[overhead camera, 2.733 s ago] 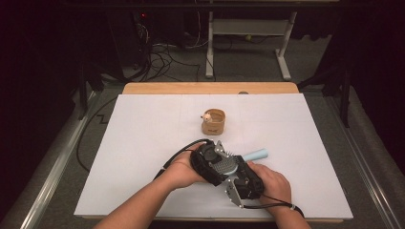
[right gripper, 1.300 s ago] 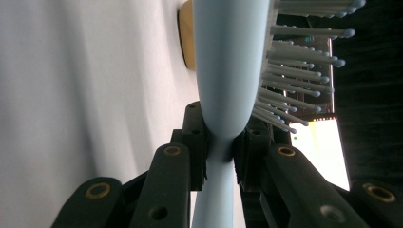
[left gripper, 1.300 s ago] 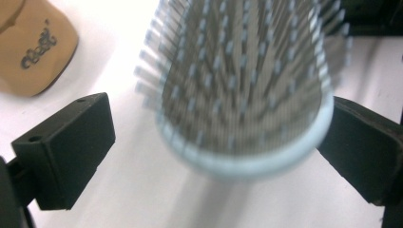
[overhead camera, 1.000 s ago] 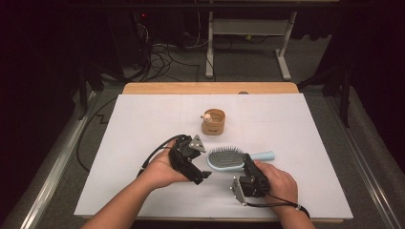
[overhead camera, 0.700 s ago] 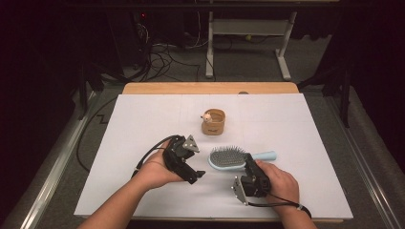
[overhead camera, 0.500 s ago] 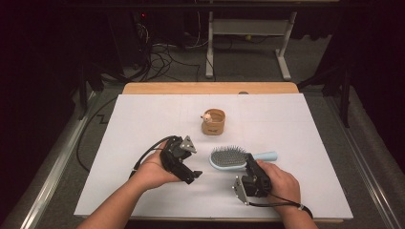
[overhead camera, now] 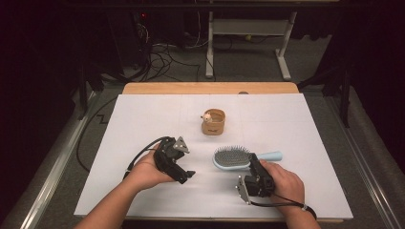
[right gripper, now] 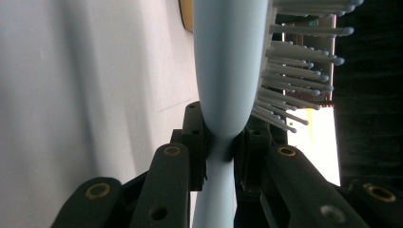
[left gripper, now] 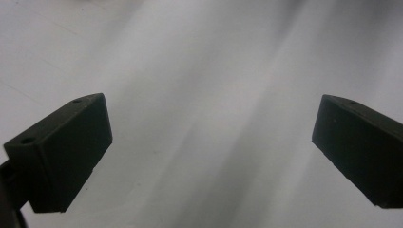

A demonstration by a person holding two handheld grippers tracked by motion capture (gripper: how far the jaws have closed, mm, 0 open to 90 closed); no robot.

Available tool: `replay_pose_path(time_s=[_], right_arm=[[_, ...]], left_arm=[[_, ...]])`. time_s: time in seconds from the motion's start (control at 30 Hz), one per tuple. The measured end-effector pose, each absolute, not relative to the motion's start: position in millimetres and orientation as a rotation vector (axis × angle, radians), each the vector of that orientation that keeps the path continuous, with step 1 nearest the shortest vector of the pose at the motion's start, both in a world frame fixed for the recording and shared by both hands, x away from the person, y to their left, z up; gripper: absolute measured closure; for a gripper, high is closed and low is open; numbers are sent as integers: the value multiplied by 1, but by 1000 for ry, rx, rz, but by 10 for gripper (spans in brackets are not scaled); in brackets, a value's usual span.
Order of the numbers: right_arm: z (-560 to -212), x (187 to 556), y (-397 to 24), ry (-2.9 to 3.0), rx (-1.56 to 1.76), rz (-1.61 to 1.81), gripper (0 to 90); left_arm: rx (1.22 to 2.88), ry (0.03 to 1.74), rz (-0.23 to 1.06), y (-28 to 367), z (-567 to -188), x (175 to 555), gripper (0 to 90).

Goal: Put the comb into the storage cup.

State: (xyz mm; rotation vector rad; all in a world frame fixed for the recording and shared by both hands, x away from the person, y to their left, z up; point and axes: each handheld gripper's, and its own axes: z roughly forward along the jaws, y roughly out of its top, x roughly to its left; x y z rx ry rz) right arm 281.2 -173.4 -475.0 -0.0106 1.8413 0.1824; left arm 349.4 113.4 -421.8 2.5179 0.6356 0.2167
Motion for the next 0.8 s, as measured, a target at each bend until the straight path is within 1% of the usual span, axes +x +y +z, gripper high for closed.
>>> replay_pose_path(time_s=[0.17, 0.8], right_arm=[[-475, 282, -180, 1844, 1, 162, 782], [-474, 283, -187, 1849, 47, 166, 782]], left_arm=[[2483, 649, 220, 119, -427, 350, 0], [2204, 760, 216, 146, -454, 349, 0]])
